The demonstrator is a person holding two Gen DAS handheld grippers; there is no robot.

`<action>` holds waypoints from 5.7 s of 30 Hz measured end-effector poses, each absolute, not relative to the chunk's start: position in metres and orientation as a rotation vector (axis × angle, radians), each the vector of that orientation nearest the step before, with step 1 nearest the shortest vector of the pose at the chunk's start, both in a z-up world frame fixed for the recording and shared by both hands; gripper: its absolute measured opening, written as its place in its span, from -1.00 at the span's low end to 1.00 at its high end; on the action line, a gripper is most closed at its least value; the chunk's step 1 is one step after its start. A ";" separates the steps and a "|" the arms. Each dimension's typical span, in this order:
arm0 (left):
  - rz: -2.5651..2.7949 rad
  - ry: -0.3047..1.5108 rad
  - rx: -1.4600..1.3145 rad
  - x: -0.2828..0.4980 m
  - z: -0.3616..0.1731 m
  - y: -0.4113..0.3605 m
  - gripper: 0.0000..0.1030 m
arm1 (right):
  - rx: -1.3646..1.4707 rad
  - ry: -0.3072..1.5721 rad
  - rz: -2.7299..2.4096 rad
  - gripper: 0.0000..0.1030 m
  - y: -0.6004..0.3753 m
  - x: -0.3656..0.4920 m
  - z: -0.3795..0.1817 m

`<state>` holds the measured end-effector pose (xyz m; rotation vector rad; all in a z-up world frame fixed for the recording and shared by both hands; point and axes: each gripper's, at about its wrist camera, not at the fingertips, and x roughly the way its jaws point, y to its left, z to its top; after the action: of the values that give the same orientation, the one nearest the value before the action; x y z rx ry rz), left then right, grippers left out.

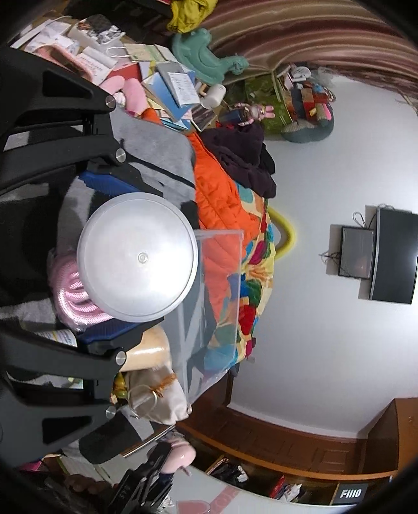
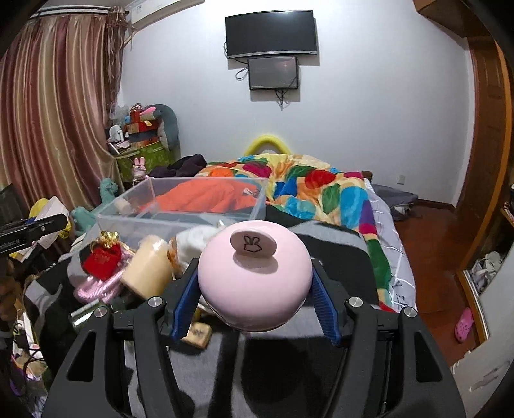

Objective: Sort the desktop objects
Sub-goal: 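Carry both held items into the clear plastic box and open both tools, then grasp the white drawstring bag with right tool while left tool grasps the red pouch, then lift both held items over the clear box, lower them in, and open both tools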

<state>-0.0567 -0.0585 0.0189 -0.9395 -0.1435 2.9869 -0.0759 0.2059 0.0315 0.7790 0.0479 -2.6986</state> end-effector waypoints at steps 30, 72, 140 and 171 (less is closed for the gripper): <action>2.741 -0.144 -1.256 -0.211 -0.003 -0.033 0.26 | 0.936 0.088 -2.495 0.16 0.123 -0.197 0.019; 2.599 -0.034 -1.398 -0.222 -0.016 -0.020 0.27 | 0.977 0.225 -2.498 0.21 0.107 -0.187 0.019; 2.658 -0.126 -1.374 -0.128 -0.064 -0.040 0.43 | 0.967 0.260 -2.445 -0.32 0.160 -0.118 -0.034; 2.710 -0.115 -1.233 -0.097 -0.005 -0.046 -0.14 | 0.839 0.014 -2.422 -0.59 0.191 -0.111 0.052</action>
<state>-0.0973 -0.0465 -0.0055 -1.2330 -0.1148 2.7104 -0.1109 0.1907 0.0523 0.8394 0.0143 -2.4215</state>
